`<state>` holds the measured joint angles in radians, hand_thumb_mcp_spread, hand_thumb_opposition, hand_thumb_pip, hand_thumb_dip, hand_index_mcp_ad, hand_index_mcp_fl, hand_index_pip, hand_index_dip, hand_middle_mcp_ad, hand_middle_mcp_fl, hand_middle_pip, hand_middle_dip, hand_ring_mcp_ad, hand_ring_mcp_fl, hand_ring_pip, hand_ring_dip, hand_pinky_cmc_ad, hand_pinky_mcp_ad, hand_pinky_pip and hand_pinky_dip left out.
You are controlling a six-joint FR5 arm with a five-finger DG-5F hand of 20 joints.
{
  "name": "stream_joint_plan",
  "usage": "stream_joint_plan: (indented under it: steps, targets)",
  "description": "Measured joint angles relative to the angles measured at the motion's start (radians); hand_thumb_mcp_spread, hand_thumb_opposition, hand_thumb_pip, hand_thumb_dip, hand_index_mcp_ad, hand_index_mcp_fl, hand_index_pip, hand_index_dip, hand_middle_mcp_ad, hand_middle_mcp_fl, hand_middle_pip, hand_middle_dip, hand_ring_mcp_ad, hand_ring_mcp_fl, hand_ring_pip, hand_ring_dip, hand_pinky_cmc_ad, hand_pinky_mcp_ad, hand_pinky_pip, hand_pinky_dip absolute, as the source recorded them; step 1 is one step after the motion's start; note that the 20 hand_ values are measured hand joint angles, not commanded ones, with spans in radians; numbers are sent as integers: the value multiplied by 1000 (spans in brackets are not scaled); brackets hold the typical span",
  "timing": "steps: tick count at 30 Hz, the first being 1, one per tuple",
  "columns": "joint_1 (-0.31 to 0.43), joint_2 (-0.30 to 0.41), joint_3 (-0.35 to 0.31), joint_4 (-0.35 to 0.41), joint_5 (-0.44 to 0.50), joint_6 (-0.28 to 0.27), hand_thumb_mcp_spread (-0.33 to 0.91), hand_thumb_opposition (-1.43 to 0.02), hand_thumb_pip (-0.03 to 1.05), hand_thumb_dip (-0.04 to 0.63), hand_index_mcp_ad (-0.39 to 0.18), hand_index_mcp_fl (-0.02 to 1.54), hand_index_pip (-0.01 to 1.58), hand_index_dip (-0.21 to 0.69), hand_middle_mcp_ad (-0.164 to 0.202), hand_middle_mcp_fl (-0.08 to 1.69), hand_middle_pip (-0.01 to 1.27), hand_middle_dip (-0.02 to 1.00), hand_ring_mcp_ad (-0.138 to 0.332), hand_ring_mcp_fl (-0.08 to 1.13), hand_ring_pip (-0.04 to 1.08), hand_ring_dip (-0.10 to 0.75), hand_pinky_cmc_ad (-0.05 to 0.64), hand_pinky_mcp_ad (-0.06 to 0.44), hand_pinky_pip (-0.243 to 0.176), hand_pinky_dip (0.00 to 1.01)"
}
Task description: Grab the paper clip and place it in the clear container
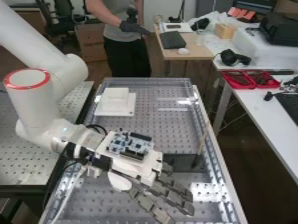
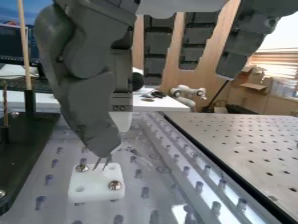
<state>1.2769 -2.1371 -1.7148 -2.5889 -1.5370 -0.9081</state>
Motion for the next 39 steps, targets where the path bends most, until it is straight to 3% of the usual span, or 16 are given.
stream_joint_plan:
  steps: [7, 8, 29, 32, 39]
  targets:
    - [-5, -2, 0, 0, -14, -4, 592, -874, 494, 265, -185, 361, 1443, 185, -24, 290, 120, 188, 82, 96, 120, 87, 330, 265, 68, 190]
    - [-6, -3, 0, 0, -16, -5, 592, -874, 494, 267, -185, 361, 1443, 185, -24, 288, 120, 192, 82, 96, 120, 91, 332, 265, 84, 195]
    - [-10, -21, 37, -37, -45, -33, 588, -881, 494, 267, -183, 387, 1478, 182, -23, 305, 124, 206, 82, 113, 120, 91, 342, 265, 84, 195]
    - [-11, -22, 38, -41, -46, -34, 585, -881, 546, 267, -187, 387, 1478, 182, -24, 304, 124, 202, 82, 113, 120, 91, 344, 265, 84, 195]
    - [-14, -21, 38, -46, -45, -38, 586, -883, 550, 267, -187, 375, 1463, 169, -26, 304, 124, 202, 80, 113, 120, 91, 344, 265, 84, 195]
